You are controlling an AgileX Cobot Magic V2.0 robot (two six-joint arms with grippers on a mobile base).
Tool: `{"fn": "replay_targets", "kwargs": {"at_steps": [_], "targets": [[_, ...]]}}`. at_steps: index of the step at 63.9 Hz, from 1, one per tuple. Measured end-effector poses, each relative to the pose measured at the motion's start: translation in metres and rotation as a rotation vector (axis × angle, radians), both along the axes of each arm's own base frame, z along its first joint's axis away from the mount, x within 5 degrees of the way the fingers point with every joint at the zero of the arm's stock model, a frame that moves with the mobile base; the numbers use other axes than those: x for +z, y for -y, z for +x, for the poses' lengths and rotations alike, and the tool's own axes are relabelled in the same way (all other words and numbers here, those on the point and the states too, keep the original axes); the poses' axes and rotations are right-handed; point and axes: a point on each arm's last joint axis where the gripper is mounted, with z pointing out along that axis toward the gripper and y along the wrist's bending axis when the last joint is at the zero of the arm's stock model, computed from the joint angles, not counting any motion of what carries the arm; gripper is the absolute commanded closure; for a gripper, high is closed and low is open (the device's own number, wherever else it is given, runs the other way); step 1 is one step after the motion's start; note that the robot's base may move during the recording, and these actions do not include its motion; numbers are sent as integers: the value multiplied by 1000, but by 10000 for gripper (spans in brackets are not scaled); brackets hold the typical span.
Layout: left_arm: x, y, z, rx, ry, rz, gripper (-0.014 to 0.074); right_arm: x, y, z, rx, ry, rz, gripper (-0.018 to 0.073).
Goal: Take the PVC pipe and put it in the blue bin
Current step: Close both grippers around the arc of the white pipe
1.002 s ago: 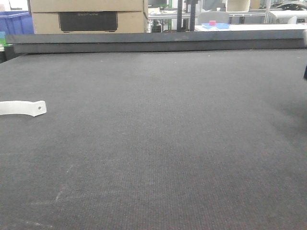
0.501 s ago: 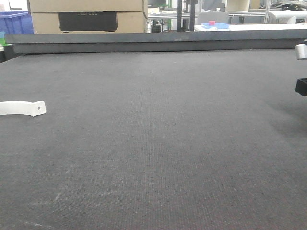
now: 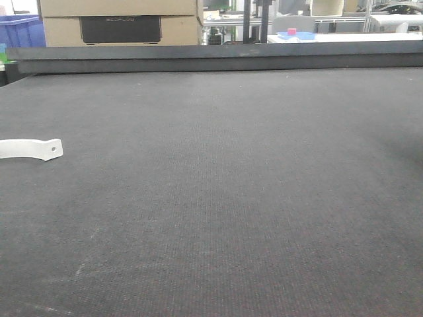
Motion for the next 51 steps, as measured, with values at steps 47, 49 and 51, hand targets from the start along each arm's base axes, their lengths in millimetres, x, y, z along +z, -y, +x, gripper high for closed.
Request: {"fn": "replay_targets", "kwargs": {"at_steps": [47,49,51], "targets": [[-78,-17,49,-43,-100,8,386,8,-1,-4,-1,26,0,727],[-78,-17,49,-43,-102,8,428,8,-1,-4,-1,26,0,727],[-79,-17,49,-43,-103,8,466,8,-1,-4,-1,26,0,727]]}}
